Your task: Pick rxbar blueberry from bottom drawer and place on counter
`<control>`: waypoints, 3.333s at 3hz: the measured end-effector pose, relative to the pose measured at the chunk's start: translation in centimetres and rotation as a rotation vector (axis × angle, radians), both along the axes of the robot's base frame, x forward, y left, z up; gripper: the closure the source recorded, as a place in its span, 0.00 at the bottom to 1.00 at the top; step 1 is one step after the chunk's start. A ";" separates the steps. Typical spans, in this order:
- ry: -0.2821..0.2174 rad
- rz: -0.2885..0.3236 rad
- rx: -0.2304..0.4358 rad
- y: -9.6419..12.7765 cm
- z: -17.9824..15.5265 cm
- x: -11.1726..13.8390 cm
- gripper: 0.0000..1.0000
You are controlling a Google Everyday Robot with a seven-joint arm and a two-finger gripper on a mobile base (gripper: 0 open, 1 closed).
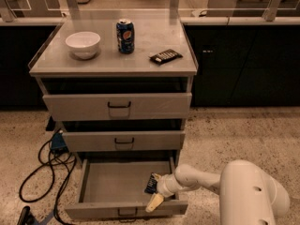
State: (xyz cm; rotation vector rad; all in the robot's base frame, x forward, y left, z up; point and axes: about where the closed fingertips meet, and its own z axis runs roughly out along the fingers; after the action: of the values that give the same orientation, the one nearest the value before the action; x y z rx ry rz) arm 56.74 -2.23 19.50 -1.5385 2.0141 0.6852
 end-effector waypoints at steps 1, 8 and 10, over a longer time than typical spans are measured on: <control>0.000 0.000 0.000 0.0 0.0 0.0 0.00; -0.077 -0.307 -0.197 -0.1 -4.4 12.8 0.00; -0.039 -0.279 -0.212 -0.6 -5.4 12.9 0.00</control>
Offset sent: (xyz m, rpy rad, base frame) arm 0.0597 0.0072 0.0370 0.0283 -0.0523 -0.0648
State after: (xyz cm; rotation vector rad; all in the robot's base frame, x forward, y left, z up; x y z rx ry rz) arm 69.65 -2.85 14.07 -1.3310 2.2726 0.3387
